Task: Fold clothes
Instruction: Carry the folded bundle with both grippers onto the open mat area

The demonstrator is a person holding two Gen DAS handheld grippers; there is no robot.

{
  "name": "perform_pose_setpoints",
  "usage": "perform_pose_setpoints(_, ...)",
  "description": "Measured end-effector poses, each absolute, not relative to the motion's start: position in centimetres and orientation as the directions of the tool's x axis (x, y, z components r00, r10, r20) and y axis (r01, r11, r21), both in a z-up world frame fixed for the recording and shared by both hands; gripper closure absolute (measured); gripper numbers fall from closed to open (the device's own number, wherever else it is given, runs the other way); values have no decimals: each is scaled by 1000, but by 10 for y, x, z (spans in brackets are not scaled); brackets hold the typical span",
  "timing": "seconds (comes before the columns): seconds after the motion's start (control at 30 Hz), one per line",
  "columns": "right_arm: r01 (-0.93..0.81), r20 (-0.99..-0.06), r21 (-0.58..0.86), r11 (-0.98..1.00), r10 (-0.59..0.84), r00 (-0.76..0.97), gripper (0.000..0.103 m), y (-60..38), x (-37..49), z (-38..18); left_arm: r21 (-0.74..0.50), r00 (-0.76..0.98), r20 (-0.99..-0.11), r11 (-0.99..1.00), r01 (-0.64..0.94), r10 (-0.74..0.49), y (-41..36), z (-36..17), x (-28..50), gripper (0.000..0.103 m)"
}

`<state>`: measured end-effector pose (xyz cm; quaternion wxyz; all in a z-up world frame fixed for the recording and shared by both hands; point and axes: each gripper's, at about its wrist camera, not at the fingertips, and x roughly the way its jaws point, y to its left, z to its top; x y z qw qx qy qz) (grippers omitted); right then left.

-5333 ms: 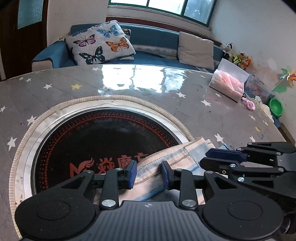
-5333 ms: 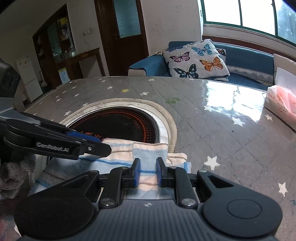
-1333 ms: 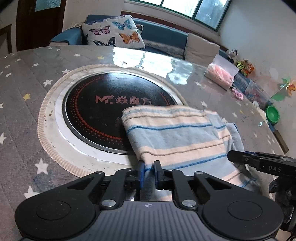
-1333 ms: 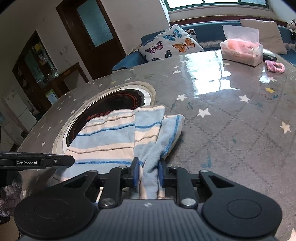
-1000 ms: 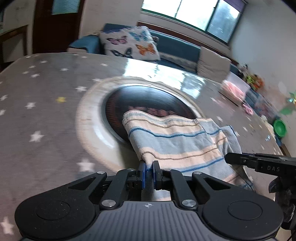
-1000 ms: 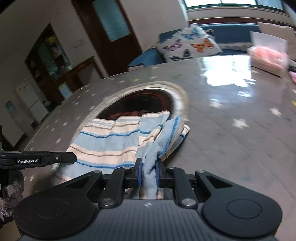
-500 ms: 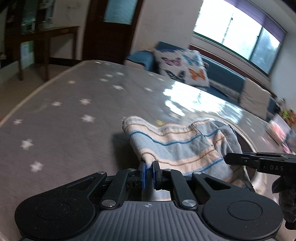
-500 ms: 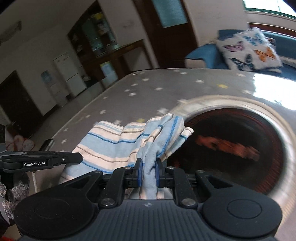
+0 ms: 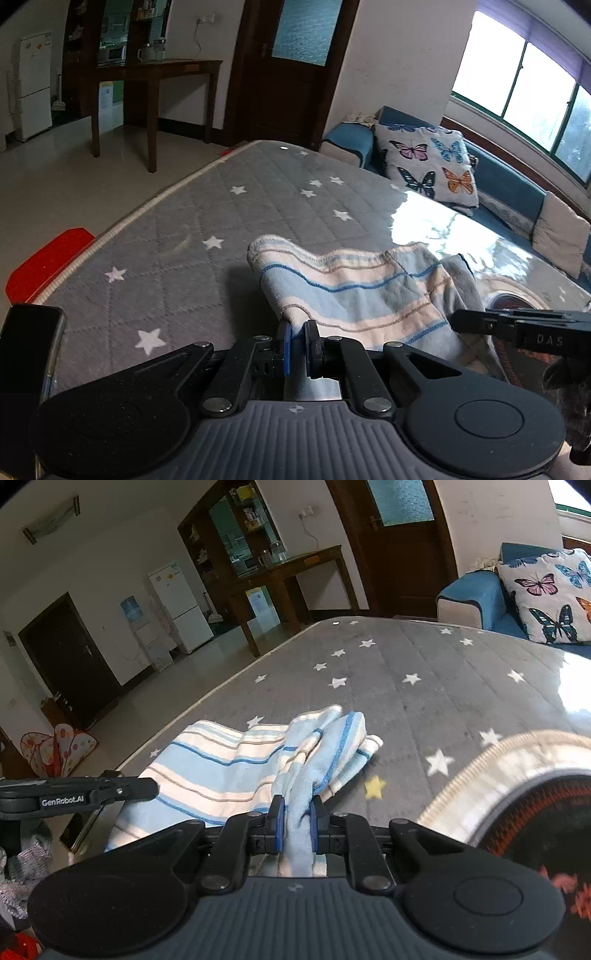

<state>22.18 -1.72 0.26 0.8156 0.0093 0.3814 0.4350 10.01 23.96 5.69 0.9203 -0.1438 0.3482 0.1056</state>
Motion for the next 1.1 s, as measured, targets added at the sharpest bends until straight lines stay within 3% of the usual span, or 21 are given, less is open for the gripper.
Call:
perform_pose_setpoints(0.23,-665,-670,326,672,661,338,80,-7,238,-17,-157,701,-703,936,-316,119,251,44,100,91)
perform_pose_setpoints(0.47,-689,-633,224,689,641,435,80,-8,234,8,-134,730,-669,944,-301,138,258,58,111,91)
perform_pose_setpoints(0.83,-670,-661,268,692,639,394,81,12,255,-23,-127,714,-692,955,-267,108,254,45,149,91)
perform_pose_setpoints(1.1,-688,-628,265,676,662,408,80,18,257,-7,-149,749,-662,971,-188,44,234,53,174,91)
